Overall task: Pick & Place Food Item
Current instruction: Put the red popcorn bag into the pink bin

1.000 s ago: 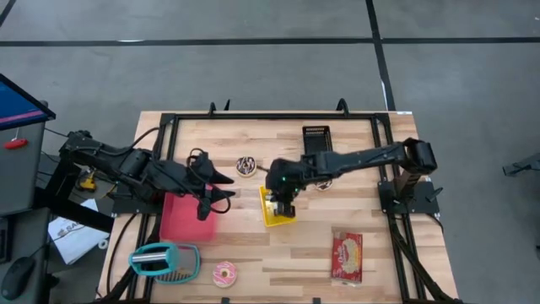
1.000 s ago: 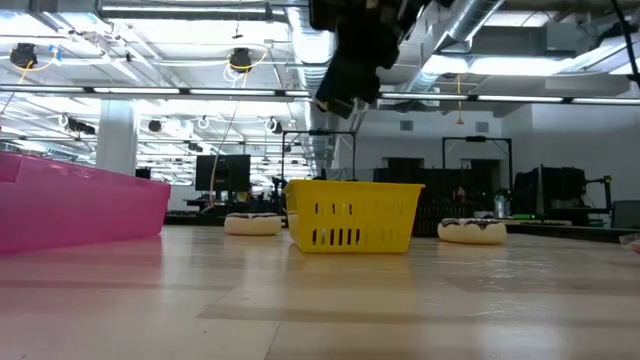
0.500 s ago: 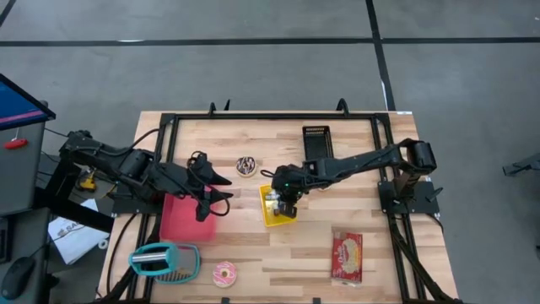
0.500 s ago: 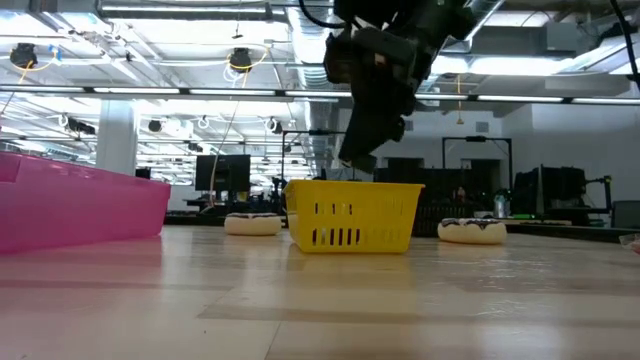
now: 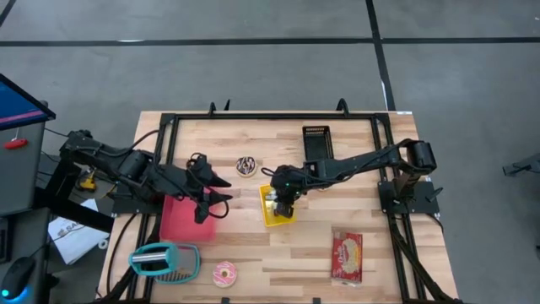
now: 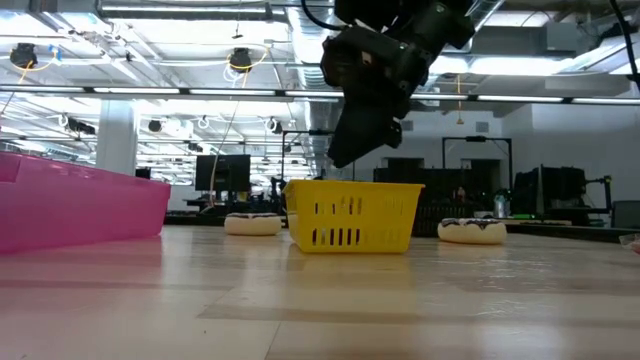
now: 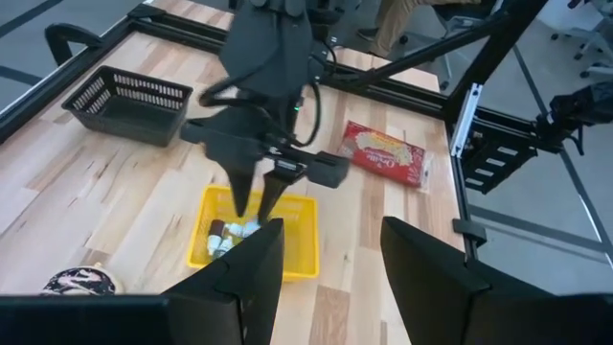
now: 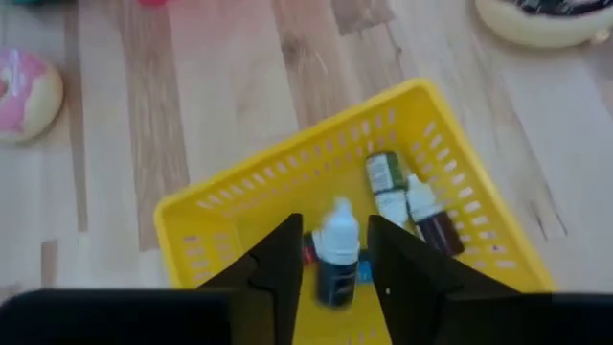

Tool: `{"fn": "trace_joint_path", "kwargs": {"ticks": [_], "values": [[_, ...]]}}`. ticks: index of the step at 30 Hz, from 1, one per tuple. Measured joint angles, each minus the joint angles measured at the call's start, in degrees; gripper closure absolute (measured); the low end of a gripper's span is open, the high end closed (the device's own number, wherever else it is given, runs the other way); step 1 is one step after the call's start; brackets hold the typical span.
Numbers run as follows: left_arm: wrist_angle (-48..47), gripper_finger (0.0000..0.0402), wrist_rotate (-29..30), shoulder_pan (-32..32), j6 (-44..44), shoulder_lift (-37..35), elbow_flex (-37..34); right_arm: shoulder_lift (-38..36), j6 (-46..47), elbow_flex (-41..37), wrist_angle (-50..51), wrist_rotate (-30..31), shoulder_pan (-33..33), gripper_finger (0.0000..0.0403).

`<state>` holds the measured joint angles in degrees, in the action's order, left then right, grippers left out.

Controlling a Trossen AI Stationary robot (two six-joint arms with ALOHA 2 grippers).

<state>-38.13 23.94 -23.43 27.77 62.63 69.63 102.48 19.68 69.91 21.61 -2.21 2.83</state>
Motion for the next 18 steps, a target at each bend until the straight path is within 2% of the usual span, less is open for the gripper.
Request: {"fn": "trace_joint_path", "kwargs": {"ticks": [9, 14, 18], "values": [[-0.45, 0.023, 2.03, -0.52, 0.79, 0.0, 0.0, -0.09, 5.51, 0.0, -3.31, 1.11, 0.0, 0.025], [-4.86, 0.023, 4.63, -0.49, 1.0, 0.07, -0.02, -0.64, 16.66, 0.09, -12.71, 1.21, 0.42, 0.0247], [-8.26, 0.023, 2.8, -1.11, 1.54, 1.1, -0.11, -0.98, 24.55, 0.09, -23.1, 1.66, 3.31, 0.0251]]}}
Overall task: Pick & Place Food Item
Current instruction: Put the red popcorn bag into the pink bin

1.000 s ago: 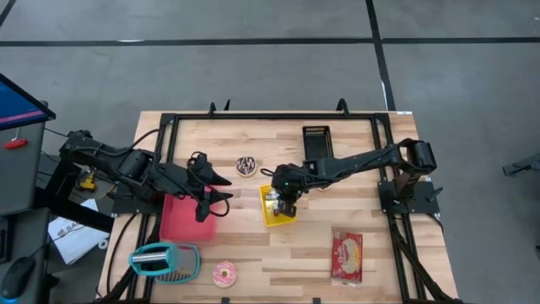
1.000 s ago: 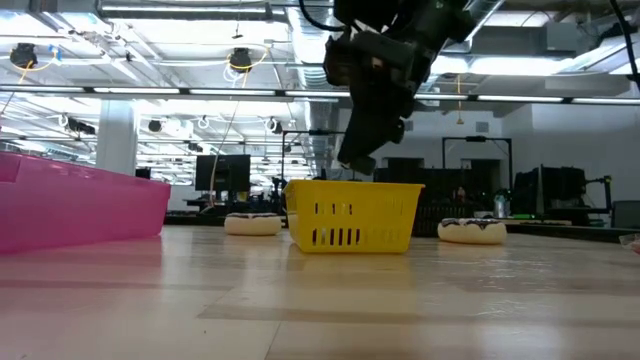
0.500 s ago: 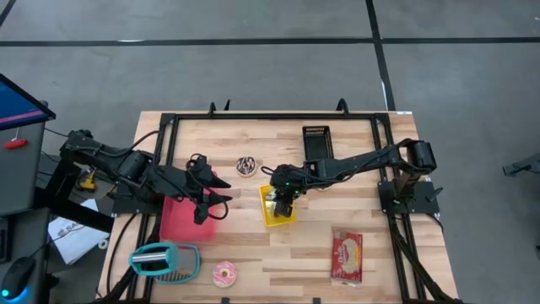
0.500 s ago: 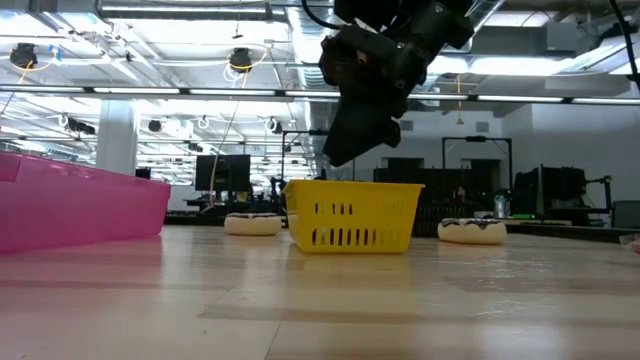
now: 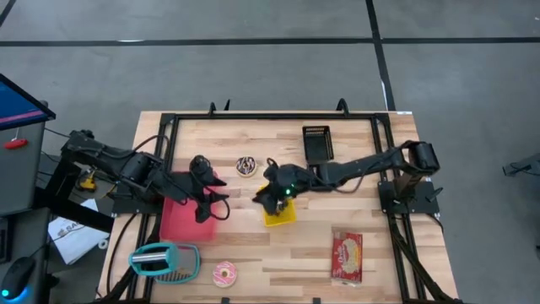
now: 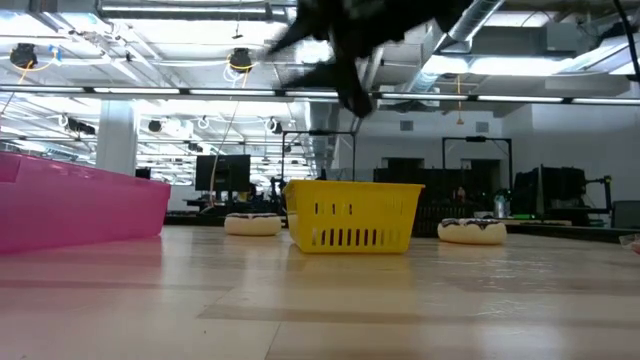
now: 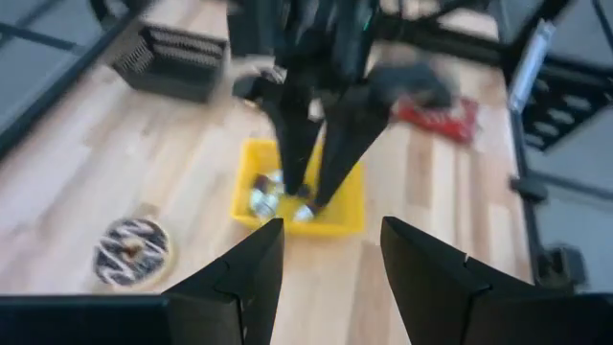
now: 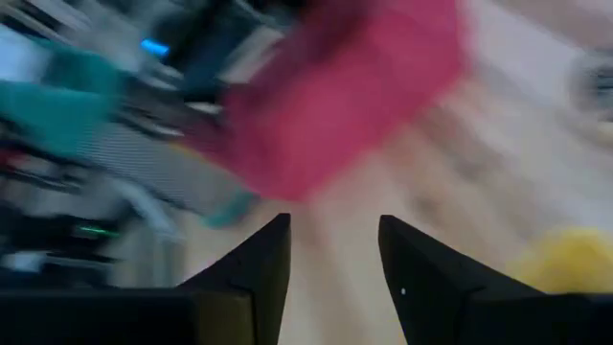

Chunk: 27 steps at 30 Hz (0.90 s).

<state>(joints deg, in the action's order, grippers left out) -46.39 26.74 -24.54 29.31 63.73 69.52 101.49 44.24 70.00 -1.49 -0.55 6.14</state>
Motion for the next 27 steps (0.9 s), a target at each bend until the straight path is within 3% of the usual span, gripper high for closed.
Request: {"fn": "trace_joint_path", "kwargs": {"ticks": [6, 11, 15, 20, 27], "values": [[-2.16, 0.023, -2.31, -2.44, -0.99, 1.95, 0.0, 0.0, 6.98, 0.0, -11.04, 4.81, 6.64, 0.0258], [-5.09, 0.023, -6.96, 0.13, -4.25, 3.8, 0.0, 0.0, 11.52, 0.0, -13.76, 10.32, 11.85, 0.0266], [-7.45, 0.023, -12.04, 6.92, -7.72, 5.11, 0.0, 0.0, 14.67, 0.0, -13.11, 12.67, 15.65, 0.0273], [-7.1, 0.023, -19.89, 17.61, -19.73, 6.52, 0.02, -0.21, 20.07, 0.0, -9.19, 12.44, 20.08, 0.0282], [-3.7, 0.022, -26.49, 32.21, -39.73, 10.53, 0.11, -4.39, 29.09, -0.01, 6.99, 13.05, 27.16, 0.0284]]}}
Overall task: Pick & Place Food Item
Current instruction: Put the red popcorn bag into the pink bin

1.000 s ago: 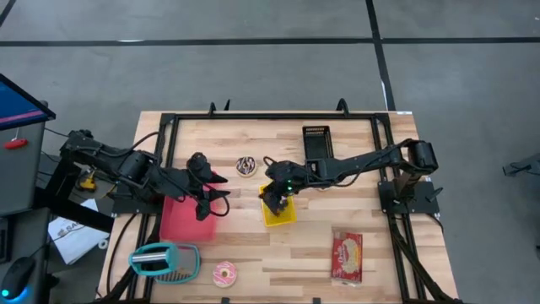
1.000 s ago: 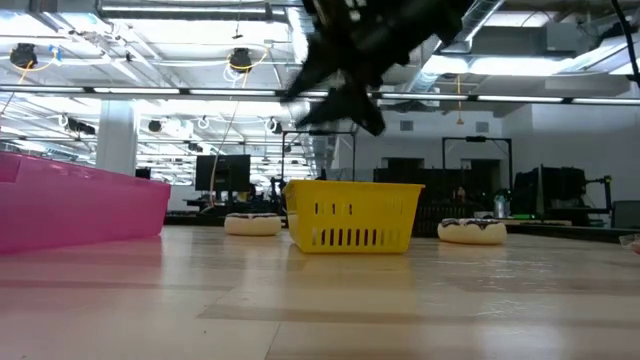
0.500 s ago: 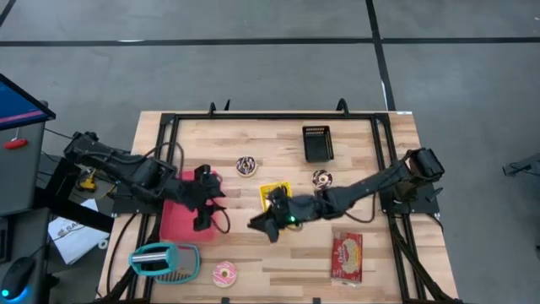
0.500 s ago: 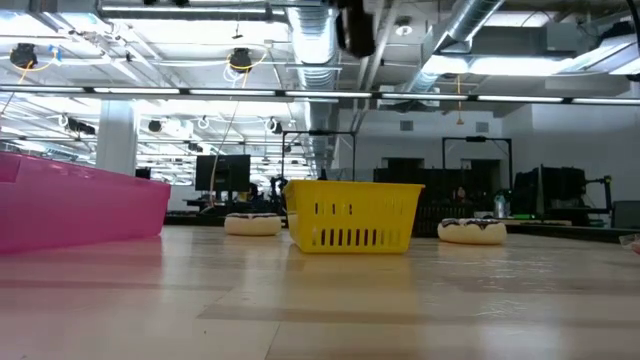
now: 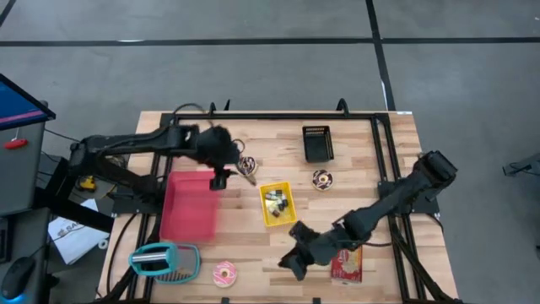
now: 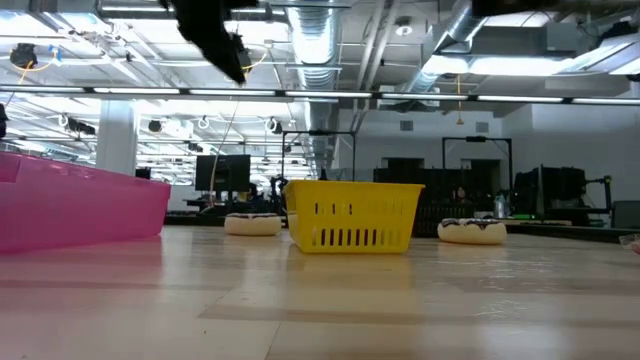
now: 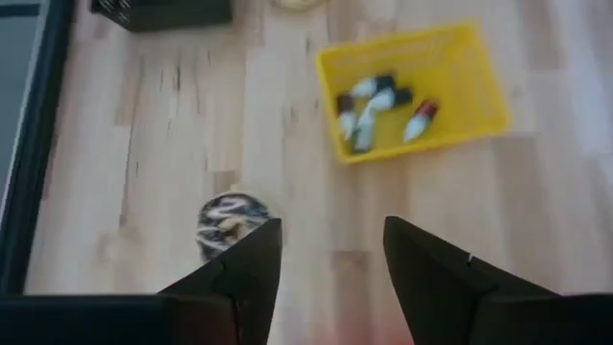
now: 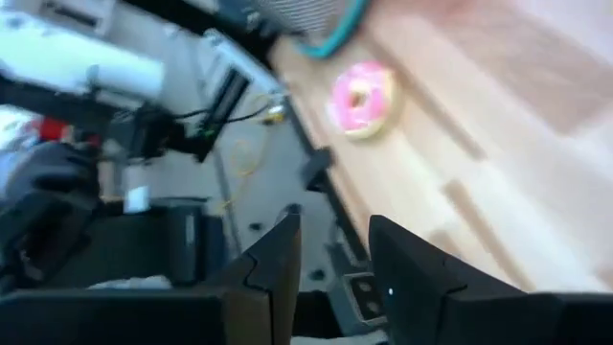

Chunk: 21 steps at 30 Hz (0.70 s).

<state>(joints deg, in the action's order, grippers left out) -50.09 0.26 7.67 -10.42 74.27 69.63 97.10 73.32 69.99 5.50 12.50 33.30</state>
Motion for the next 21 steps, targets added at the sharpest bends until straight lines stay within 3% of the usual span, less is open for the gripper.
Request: {"fn": "trace_joint_path", "kwargs": {"ticks": [4, 10, 17, 21], "values": [[-0.76, 0.0207, -1.24, 4.18, -11.6, 5.96, -0.04, -3.82, 4.49, 0.01, 8.43, 5.76, 2.04, 0.0284], [-0.23, 0.0181, -0.65, 5.65, -19.0, 14.77, -0.11, -9.99, 9.36, 0.01, 17.55, 15.66, 4.96, 0.0284], [4.58, 0.0165, -0.85, 5.5, -19.59, 19.85, -0.11, -16.34, 10.79, 0.01, 25.61, 27.64, 6.71, 0.028], [8.12, 0.0169, -6.6, 5.54, -12.6, 18.96, -0.11, -19.33, 10.79, 0.03, 29.88, 30.9, 6.16, 0.028]]}}
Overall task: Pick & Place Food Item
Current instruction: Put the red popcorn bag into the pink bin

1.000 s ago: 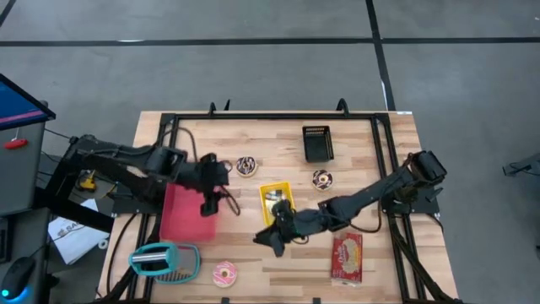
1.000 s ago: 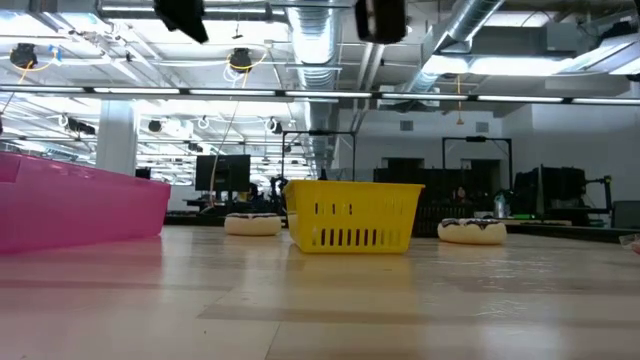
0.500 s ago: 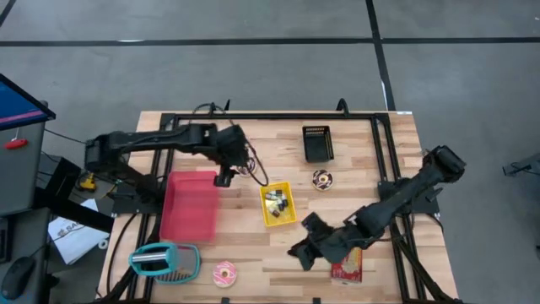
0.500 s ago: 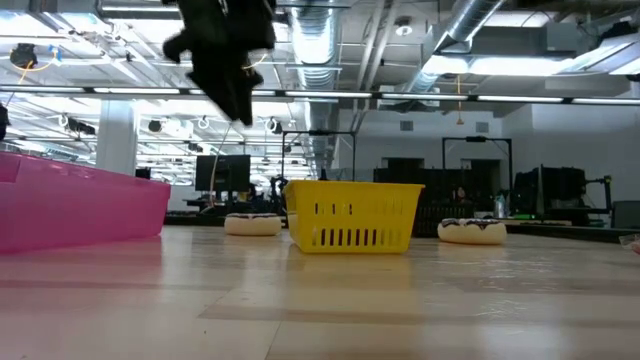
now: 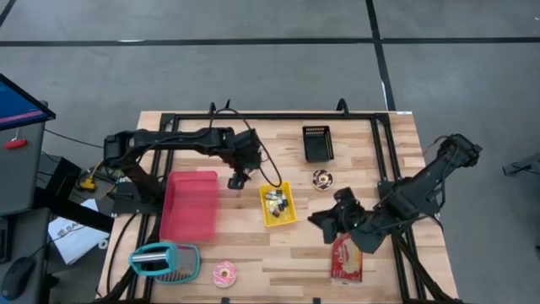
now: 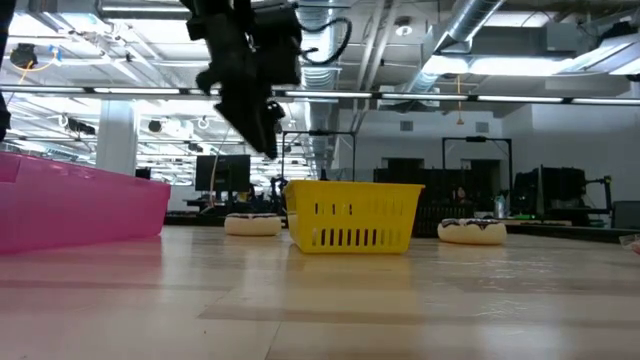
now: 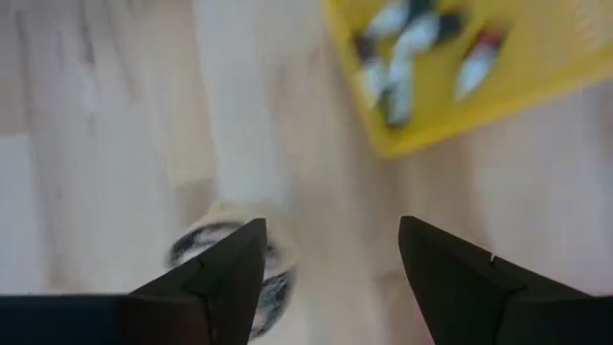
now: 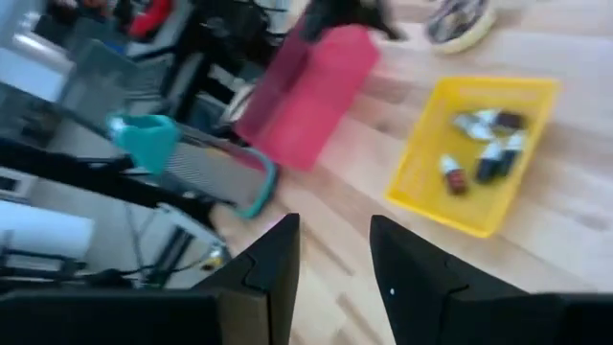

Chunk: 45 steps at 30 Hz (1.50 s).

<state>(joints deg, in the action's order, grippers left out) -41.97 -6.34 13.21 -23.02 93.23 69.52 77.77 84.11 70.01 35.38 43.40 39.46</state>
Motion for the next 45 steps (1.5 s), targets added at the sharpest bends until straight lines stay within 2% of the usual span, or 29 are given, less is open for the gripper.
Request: {"fn": "trace_joint_path", "kwargs": {"ticks": [4, 10, 13, 16, 19, 23, 26, 33, 37, 45], "values": [[3.3, 0.0174, -4.78, -0.38, 7.53, -4.09, 0.0, -1.34, 7.4, 0.0, 10.5, -4.73, -1.27, 0.028], [6.83, 0.017, -5.04, -0.98, 12.67, -12.14, 0.01, -0.32, 23.72, -0.02, 28.96, -21.09, -2.48, 0.028], [7.0, 0.017, -5.04, -0.98, 14.87, -15.7, 0.04, 1.5, 25.42, -0.04, 33.65, -27.6, -1.43, 0.028], [7.59, 0.0173, -5.04, -1.07, 17.17, -19.01, 0.04, 2.67, 26.43, -0.82, 32.59, -30.54, -0.12, 0.028], [7.51, 0.0173, -5.36, -1.31, 19.62, -21.72, 0.05, 2.19, 31.77, -4.8, 28.46, -34.89, 0.74, 0.0281], [9.14, 0.0174, -6.39, -2.23, 23.43, -24.68, 0.02, -1.37, 41.35, -14.47, 16.0, -35.46, 3.53, 0.0281], [9.77, 0.0174, -6.51, -3.47, 25.0, -26.65, 0.02, -1.84, 42.63, -19.41, 8.78, -37.5, 4.59, 0.0281], [9.54, 0.0174, -6.4, -7.57, 28.76, -29.37, 0.04, 0.65, 41.71, -19.71, 13.73, -38.53, 5.09, 0.0281], [9.23, 0.0179, -6.03, -10.12, 30.42, -29.58, 0.04, 1.45, 42.68, -19.76, 18.22, -42.6, 8.04, 0.0281], [9.54, 0.0181, -2.9, -13.96, 31.48, -29.7, 0.02, 6.91, 43.39, -19.75, 12.21, -45.4, 12.69, 0.0281]]}}
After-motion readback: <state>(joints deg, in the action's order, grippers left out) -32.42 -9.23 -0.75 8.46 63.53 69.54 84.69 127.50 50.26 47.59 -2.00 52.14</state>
